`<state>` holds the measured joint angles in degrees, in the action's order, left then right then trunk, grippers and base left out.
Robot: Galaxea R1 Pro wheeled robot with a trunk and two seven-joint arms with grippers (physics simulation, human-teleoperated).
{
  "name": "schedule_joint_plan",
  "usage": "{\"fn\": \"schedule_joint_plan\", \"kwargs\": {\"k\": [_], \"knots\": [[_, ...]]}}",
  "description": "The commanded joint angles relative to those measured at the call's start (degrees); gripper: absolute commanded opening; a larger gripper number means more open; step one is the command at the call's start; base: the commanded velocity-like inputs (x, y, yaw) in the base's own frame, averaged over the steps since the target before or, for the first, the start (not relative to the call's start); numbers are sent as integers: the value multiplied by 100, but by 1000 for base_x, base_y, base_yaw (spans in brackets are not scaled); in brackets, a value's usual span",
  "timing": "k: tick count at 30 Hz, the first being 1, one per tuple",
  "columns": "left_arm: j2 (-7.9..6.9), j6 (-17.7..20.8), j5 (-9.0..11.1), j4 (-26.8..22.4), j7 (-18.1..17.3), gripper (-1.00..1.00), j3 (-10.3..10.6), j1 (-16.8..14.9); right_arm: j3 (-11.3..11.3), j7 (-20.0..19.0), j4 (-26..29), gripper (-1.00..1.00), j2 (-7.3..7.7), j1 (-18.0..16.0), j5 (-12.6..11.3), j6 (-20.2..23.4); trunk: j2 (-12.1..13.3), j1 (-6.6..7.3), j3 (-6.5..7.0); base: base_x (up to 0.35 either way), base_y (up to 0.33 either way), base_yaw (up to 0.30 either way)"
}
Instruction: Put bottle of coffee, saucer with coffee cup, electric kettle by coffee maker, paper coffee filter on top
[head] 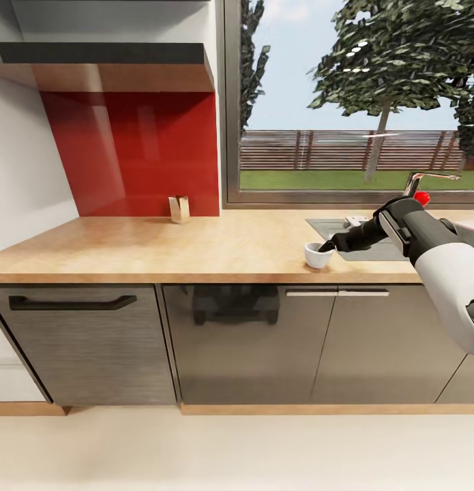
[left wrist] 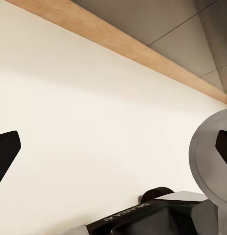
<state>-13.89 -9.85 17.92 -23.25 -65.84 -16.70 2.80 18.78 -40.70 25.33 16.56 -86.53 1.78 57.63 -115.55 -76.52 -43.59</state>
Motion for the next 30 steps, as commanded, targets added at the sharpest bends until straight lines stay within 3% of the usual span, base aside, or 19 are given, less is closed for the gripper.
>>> {"fn": "schedule_joint_plan", "kwargs": {"k": [1,12,13,30], "knots": [[0,-36,3,-5,-8,100,-1,1,29,-34,7,100,6,-4,19,11,-2,0,-5,0,0,0],[0,-35,1,-5,-8,100,-4,1,29,-34,7,100,6,-4,17,10,-2,0,-5,0,0,0],[0,-35,1,-5,-8,100,-3,1,29,-34,7,-100,6,-4,16,9,-2,0,-5,0,0,0],[0,-35,2,-5,-8,100,-9,1,29,-34,7,-100,6,-4,15,11,-2,0,-5,0,0,0]]}}
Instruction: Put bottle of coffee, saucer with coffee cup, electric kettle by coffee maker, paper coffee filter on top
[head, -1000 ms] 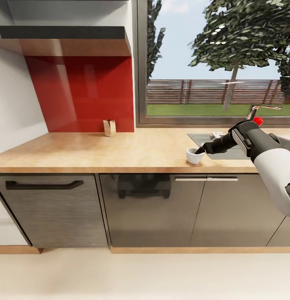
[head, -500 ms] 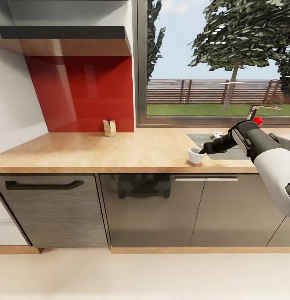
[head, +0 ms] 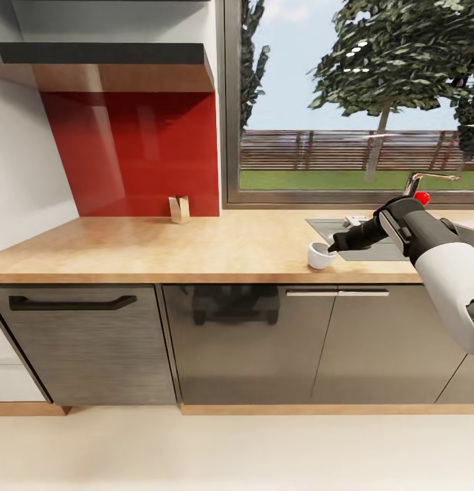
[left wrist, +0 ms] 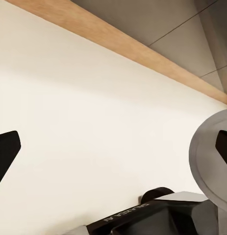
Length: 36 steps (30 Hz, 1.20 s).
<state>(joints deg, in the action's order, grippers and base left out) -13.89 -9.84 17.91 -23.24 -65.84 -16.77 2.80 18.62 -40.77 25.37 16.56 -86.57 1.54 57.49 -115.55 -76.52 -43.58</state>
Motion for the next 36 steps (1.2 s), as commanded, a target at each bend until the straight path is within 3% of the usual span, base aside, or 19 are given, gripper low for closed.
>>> {"fn": "schedule_joint_plan", "kwargs": {"k": [1,11,26,32,36], "knots": [[0,-37,4,-5,-8,100,-1,1,45,-27,3,-100,5,0,39,25,-2,0,-6,0,0,0],[0,-36,2,-5,-8,100,-2,1,45,-27,3,-100,5,0,39,24,-2,0,-6,0,0,0],[0,-36,2,-5,1,100,32,1,45,94,37,-100,20,-106,55,25,600,329,263,0,0,0],[0,-36,2,-10,1,100,33,1,38,298,167,-100,77,-381,515,33,840,461,371,0,0,0],[0,-36,2,-13,1,100,34,1,31,313,391,-100,184,-417,644,33,1001,549,443,0,0,0]]}}
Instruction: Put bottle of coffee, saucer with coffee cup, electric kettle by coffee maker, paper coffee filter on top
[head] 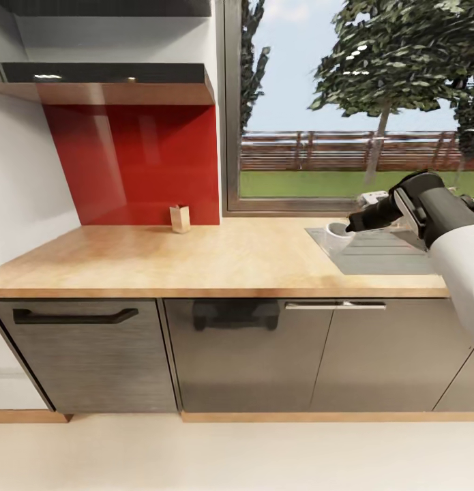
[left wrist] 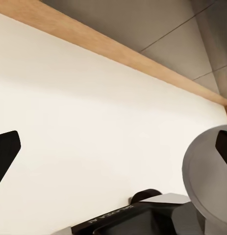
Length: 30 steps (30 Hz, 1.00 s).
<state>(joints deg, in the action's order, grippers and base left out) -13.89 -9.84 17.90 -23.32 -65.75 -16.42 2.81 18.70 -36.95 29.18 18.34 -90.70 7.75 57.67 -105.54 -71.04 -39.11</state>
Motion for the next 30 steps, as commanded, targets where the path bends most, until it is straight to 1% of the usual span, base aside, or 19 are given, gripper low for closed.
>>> {"fn": "schedule_joint_plan", "kwargs": {"k": [1,4,5,7,15,16,21,30], "knots": [[0,-36,3,-5,-8,100,-1,1,22,-69,43,-100,32,-10,36,16,40,23,13,0,0,0],[0,-36,3,-5,-8,100,-7,1,20,-67,132,-100,141,-27,70,16,160,88,67,0,0,0],[0,-36,3,-6,-8,100,-9,1,20,-67,158,-100,205,-32,80,16,160,88,67,0,0,0],[0,-36,3,-6,-8,100,-16,1,19,-68,169,-100,236,-34,88,16,160,88,67,0,0,0],[0,-36,3,1,-8,100,-36,1,19,-96,175,-100,262,-51,91,16,160,88,67,0,0,0],[0,-41,3,-5,-4,100,-22,1,19,-100,168,-100,334,-53,88,9,160,88,67,0,-252,0],[0,-41,3,0,0,100,-22,1,19,-101,167,-100,344,-53,87,8,160,88,69,0,-148,-74],[0,-43,3,3,6,100,-27,1,19,-102,163,-100,345,-53,87,8,160,88,93,0,-21,-215]]}}
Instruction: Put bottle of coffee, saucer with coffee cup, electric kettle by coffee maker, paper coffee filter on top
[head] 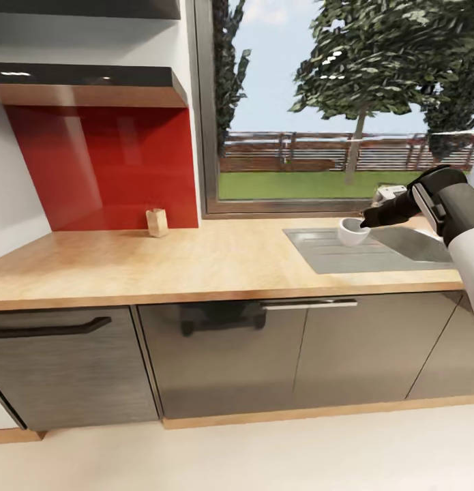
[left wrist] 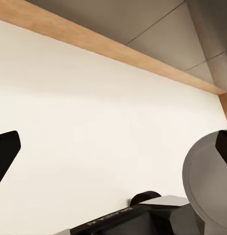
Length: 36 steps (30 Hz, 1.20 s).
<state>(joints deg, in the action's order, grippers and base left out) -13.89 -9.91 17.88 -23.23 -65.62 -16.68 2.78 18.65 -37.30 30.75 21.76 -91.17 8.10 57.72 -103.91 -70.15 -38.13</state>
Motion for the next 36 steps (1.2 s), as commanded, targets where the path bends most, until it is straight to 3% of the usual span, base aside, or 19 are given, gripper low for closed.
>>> {"fn": "schedule_joint_plan", "kwargs": {"k": [1,14,25,36], "knots": [[0,-37,5,-6,-8,100,0,3,25,-67,4,-100,4,-6,51,3,-2,0,-2,0,-27,-237],[0,-36,5,-15,3,100,21,3,25,-61,-7,-100,4,3,51,2,-2,0,42,0,-224,-238],[0,-30,5,-15,5,100,24,3,25,-58,-8,-100,4,4,51,2,-2,0,45,2,-304,-24],[3,-29,-4,-15,12,100,31,3,25,-58,-8,-100,4,6,51,2,-2,0,45,190,-240,0]]}}
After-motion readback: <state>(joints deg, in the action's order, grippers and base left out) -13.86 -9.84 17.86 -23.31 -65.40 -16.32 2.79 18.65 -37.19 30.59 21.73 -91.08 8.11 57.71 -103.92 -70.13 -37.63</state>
